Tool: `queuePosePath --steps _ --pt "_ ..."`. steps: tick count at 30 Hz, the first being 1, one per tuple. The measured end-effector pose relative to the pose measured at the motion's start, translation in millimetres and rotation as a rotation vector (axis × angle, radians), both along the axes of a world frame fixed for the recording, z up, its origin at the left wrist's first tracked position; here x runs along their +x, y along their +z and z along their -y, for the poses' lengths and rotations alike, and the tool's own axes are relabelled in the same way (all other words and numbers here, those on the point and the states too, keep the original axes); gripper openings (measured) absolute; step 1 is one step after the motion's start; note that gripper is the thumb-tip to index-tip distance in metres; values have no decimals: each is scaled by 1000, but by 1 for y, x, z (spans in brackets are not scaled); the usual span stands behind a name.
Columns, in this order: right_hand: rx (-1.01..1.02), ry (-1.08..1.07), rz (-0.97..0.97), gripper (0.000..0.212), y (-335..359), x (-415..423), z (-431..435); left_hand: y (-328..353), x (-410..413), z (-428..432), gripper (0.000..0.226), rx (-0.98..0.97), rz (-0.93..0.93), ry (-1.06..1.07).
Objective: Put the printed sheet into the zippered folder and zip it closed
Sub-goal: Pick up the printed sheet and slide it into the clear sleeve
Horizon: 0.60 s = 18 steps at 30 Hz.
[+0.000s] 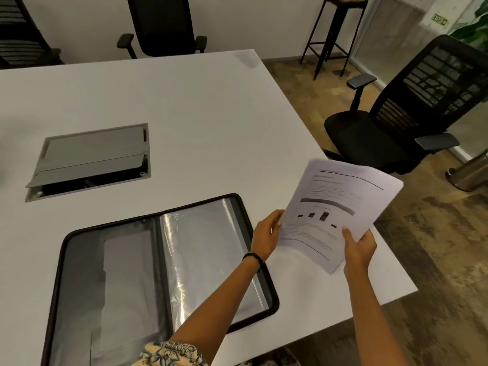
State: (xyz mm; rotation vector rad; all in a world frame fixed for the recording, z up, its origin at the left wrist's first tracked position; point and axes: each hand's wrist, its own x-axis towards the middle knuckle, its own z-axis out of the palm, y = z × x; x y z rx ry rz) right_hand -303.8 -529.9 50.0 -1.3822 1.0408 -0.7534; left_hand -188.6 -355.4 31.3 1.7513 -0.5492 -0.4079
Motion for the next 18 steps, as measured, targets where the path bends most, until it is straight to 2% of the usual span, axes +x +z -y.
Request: queuePosePath --steps 4,10,13,18 --pt "-35 41 4 36 -8 -10 -11 -3 -12 4 37 29 5 -1" --pt "-32 115 -107 43 -24 -20 -29 -21 -19 -5 38 112 -39 31" --pt "-104 146 -189 39 -19 -17 -27 -19 -9 -11 39 124 -59 29" --pt "-168 246 -199 32 -1 -4 -18 -12 4 -29 33 84 -163 -42"
